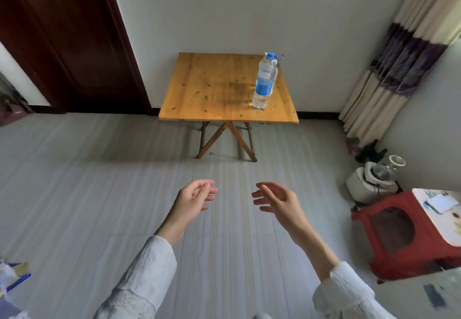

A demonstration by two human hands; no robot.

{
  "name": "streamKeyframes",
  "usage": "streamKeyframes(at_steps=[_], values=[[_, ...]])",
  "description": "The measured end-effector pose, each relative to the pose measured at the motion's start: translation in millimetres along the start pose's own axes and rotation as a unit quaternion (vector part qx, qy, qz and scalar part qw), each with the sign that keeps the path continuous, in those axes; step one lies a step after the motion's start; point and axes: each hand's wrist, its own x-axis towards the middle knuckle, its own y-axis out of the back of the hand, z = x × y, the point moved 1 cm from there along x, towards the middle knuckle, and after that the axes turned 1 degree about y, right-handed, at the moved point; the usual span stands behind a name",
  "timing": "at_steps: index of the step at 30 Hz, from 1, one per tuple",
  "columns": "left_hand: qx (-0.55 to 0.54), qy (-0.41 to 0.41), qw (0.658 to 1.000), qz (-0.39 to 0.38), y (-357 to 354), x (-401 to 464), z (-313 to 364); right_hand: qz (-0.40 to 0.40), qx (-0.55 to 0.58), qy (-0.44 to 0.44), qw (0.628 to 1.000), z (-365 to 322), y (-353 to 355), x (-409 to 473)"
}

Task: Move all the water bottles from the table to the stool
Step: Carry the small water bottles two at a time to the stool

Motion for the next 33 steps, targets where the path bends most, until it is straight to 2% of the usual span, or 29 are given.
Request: streamKeyframes(at_steps=[8, 13, 17, 22, 33], values=[[0.023, 0.033, 0.998, -0.037, -6.1, 153.2, 14.0, 0.006, -0.017, -0.007, 1.0, -13.4, 16.0, 161.5], [0.027, 0.012, 0.999, -0.025, -13.9, 275.1, 55.3, 0.021, -0.004, 0.011, 1.0, -42.9, 39.4, 284.0], [0.027, -0.004, 0.999, -0.046, -33.6, 361.6, 96.1, 0.044, 0.004, 0.015, 0.999, -71.5, 63.0, 367.1], [0.013, 0.016, 0.998, -0.061, -55.1, 444.3, 114.7, 0.065, -0.004, 0.01, 0.998, -94.2, 89.6, 446.2], [0.02, -0.015, 0.994, -0.105, -97.4, 660.1, 162.5, 0.195, -0.007, 0.052, 0.979, -132.6, 160.7, 630.0]])
